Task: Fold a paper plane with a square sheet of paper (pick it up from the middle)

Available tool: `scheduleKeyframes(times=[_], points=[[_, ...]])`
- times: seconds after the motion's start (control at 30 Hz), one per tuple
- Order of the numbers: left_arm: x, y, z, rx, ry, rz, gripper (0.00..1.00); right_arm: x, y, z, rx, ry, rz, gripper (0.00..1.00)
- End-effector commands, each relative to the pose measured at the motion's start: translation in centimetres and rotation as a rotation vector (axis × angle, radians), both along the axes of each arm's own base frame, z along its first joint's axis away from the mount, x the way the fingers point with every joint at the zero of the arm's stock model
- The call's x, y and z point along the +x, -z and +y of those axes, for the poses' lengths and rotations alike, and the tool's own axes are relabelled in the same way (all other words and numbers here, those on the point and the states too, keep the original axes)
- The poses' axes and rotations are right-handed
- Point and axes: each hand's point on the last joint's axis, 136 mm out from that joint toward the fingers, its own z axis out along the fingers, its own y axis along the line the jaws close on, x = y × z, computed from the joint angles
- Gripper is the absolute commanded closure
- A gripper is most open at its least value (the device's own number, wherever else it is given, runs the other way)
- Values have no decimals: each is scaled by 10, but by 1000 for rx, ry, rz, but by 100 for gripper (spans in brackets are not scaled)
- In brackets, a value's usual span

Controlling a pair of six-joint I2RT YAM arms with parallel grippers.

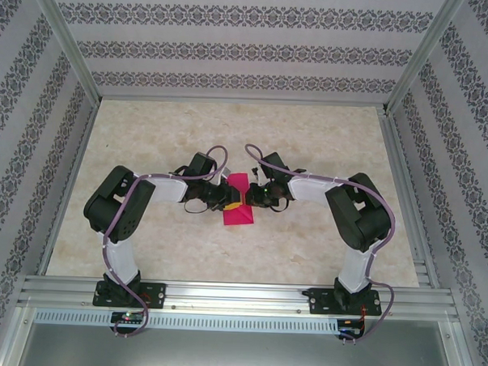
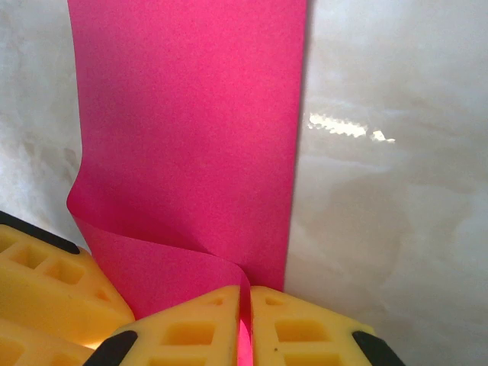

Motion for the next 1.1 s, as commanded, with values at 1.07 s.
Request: scheduleKeyframes(times=[1.07], points=[[3,9,-4,42,33,-29,79,8,-12,-9,-35,26,-78,88]])
